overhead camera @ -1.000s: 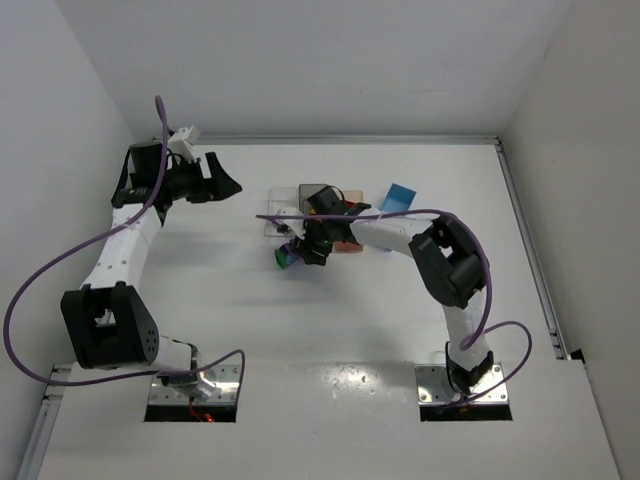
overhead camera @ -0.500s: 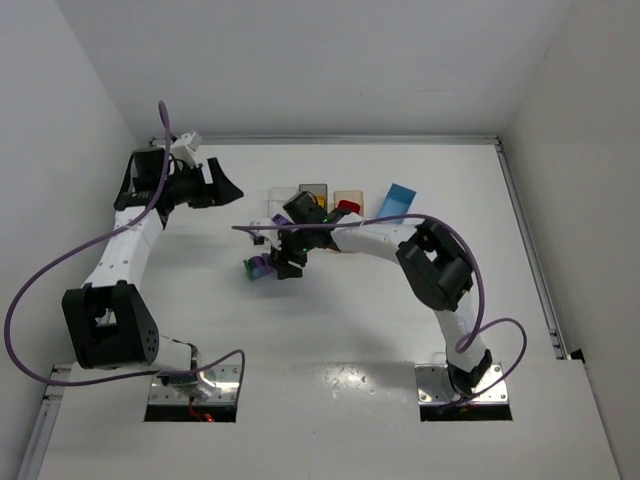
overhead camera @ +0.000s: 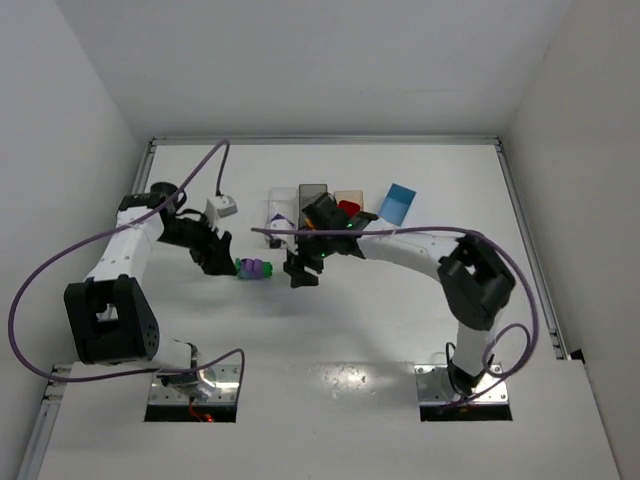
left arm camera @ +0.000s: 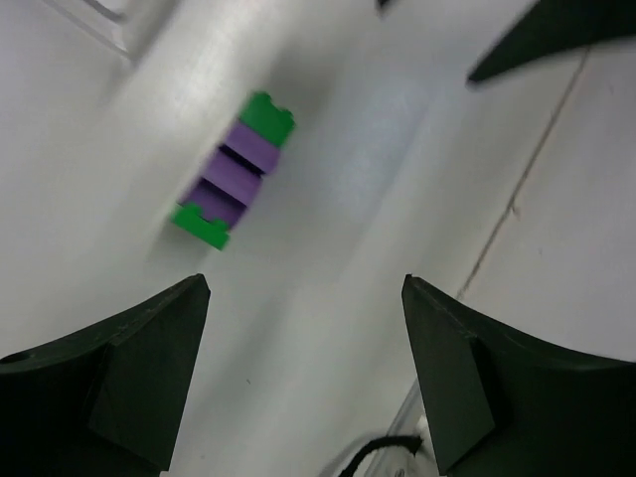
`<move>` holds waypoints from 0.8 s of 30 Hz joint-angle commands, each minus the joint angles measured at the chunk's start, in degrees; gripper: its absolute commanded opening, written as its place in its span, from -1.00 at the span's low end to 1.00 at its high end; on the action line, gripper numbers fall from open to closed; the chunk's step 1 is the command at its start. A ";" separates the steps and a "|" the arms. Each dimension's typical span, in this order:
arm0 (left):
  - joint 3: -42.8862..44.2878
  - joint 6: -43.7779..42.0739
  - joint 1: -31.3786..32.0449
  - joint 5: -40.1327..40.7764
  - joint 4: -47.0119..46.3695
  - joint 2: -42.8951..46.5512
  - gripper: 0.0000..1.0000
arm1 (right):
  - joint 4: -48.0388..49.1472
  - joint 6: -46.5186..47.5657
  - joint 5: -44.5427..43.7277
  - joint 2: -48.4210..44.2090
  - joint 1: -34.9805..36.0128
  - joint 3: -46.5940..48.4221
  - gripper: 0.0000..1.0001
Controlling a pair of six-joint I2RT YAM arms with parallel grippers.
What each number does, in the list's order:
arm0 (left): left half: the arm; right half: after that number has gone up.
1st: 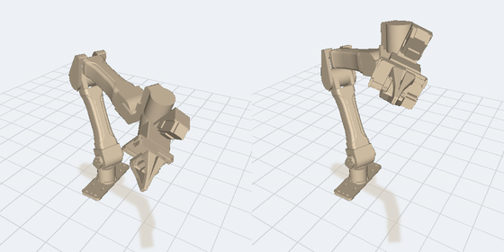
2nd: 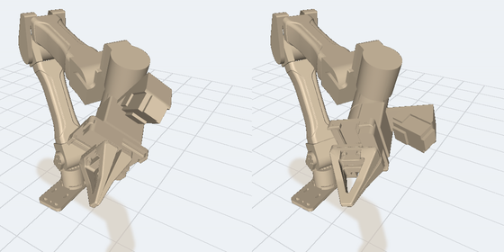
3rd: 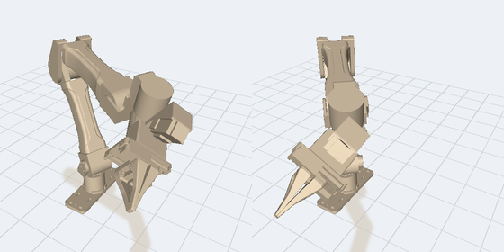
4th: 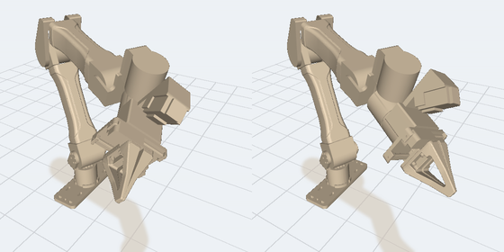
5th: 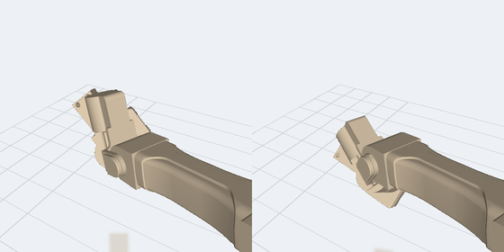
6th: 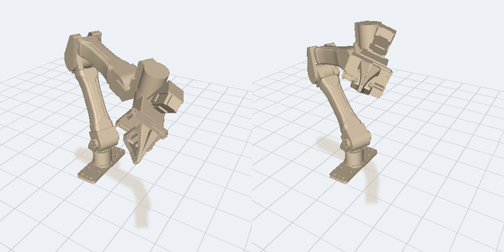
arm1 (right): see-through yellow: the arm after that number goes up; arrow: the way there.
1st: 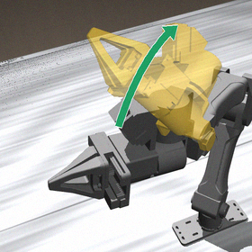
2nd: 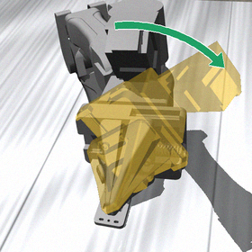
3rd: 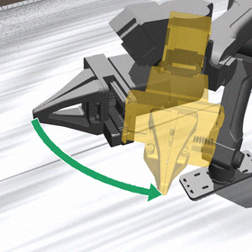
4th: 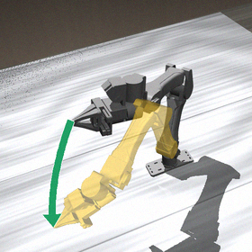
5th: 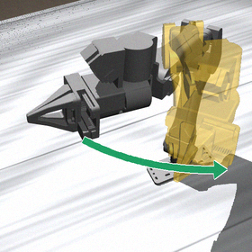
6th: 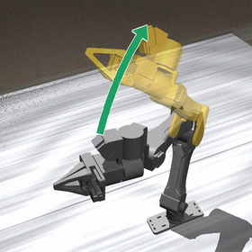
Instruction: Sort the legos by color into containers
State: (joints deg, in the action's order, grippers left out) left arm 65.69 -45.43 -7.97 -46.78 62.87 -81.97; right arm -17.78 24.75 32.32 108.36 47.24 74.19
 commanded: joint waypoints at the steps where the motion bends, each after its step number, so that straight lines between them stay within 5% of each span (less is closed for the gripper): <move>1: -3.46 -21.01 -0.56 -0.15 9.05 0.59 0.67 | 2.84 -2.95 -0.85 -10.42 -2.41 -2.73 0.30; 13: -4.08 -41.84 4.53 -2.17 1.56 -4.33 0.46 | 1.17 -7.00 -3.49 -18.88 -11.99 -8.80 0.30; 24: -3.46 -37.01 11.30 2.66 -12.68 -7.41 0.30 | 0.64 -7.00 -3.49 -21.08 -13.67 -10.47 0.30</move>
State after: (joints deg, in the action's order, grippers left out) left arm 60.49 -81.87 1.87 -43.35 55.05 -88.58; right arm -18.06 18.33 28.49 89.58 33.87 63.96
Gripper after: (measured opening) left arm 0.652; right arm 0.648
